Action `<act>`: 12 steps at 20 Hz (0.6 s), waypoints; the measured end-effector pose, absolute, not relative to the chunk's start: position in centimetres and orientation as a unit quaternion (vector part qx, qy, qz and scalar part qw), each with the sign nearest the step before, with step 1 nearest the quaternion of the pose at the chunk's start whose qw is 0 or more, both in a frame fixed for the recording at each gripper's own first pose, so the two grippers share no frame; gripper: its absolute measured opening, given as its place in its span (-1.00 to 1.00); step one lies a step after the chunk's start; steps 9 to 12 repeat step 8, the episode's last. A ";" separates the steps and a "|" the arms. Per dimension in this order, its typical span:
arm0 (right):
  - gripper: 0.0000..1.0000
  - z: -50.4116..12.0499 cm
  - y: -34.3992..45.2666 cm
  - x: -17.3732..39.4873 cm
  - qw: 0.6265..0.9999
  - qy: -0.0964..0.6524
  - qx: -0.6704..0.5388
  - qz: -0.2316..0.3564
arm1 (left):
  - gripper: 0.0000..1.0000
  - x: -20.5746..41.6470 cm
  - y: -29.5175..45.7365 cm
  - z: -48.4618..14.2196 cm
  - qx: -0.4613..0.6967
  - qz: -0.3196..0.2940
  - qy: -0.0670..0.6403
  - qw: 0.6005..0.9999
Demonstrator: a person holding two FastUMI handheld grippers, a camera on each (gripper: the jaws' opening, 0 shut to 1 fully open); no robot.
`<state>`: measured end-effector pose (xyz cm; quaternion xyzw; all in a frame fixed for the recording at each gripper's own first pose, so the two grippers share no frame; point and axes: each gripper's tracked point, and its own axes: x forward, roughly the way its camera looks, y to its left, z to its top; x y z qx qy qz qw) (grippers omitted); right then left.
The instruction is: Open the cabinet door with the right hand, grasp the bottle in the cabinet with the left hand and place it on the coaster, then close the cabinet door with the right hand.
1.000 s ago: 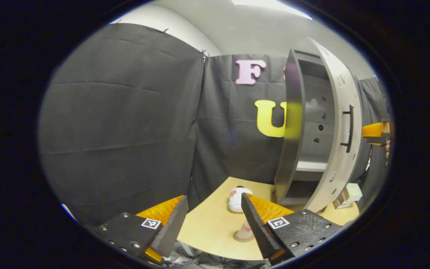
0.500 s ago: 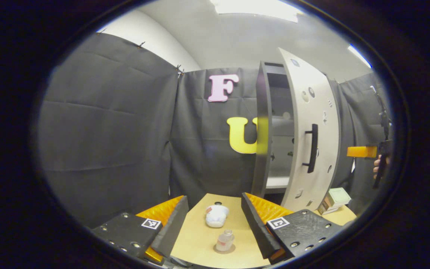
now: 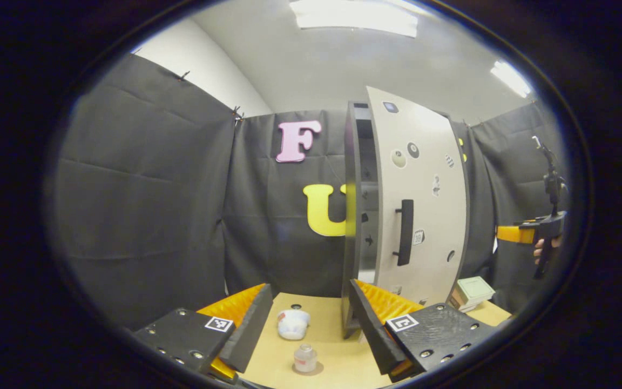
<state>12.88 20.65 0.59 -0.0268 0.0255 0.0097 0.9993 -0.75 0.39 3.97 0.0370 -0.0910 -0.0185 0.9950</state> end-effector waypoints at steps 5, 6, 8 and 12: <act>0.95 -0.3 17.9 11.9 0.998 0.032 -0.011 -0.046 | 0.72 -0.6 -1.1 3.9 0.038 -0.039 -0.088 0.995; 0.95 -0.4 17.6 11.8 0.998 0.034 -0.011 -0.051 | 0.72 -0.6 -1.3 3.8 0.037 -0.041 -0.087 0.995; 0.95 -0.6 17.1 11.6 0.997 0.035 -0.010 -0.062 | 0.72 -0.3 -1.4 3.7 0.037 -0.044 -0.084 0.995; 0.95 -0.6 17.1 11.6 0.997 0.035 -0.010 -0.062 | 0.72 -0.3 -1.4 3.7 0.037 -0.044 -0.084 0.995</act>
